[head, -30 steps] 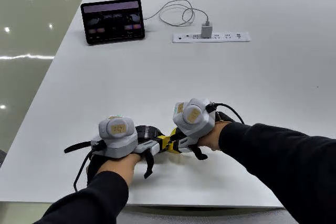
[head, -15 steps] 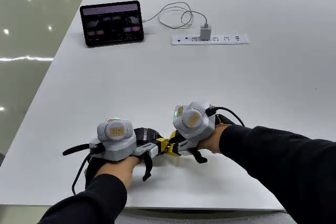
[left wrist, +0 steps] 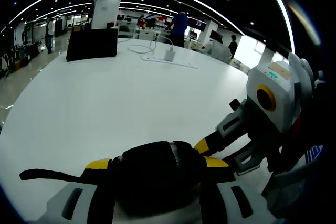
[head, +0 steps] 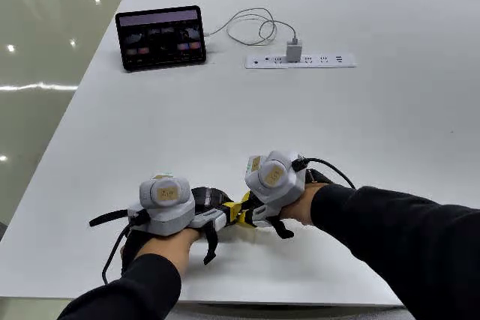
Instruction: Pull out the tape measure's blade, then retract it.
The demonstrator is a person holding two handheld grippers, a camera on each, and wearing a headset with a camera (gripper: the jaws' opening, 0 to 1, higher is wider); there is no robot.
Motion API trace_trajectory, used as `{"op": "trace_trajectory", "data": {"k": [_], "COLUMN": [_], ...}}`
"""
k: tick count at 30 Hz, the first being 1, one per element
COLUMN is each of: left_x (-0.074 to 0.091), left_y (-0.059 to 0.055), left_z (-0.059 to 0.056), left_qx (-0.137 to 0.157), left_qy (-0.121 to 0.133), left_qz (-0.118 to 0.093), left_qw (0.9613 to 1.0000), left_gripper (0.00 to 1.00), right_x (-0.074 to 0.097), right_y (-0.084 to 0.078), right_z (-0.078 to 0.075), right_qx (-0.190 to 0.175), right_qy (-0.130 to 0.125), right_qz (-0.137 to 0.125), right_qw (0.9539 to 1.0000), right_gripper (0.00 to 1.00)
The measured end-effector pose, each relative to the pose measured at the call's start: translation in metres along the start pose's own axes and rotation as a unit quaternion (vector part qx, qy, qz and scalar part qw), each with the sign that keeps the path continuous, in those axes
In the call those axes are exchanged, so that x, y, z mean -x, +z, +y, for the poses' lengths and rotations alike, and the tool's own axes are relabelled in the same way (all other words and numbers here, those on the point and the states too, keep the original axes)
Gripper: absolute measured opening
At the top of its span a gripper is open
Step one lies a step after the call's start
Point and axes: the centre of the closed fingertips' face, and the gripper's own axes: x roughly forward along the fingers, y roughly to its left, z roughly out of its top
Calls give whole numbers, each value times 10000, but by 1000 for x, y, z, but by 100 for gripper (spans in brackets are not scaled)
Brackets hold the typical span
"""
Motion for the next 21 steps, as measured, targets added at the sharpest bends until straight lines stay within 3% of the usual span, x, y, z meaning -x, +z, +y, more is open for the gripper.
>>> {"op": "trace_trajectory", "data": {"k": [14, 17, 20, 21], "left_x": [-1, -2, 0, 1], "left_y": [1, 1, 7, 10], "left_z": [0, 0, -2, -3], "left_qx": [-37, -39, -390, -331], "left_qy": [-9, -47, -88, -123], "left_qz": [-34, 50, 0, -51], "left_qw": [10000, 10000, 9992, 9994], "left_gripper": [63, 64, 64, 64], "right_x": [-1, 0, 2, 3], "right_y": [-1, -1, -2, -2], "right_z": [0, 0, -3, -4], "right_qx": [-172, -193, -246, -249], "right_qy": [-41, -72, -177, -204], "right_qz": [61, 63, 41, 16], "right_qw": [9998, 9998, 9995, 9995], "right_gripper": [12, 13, 19, 21]}}
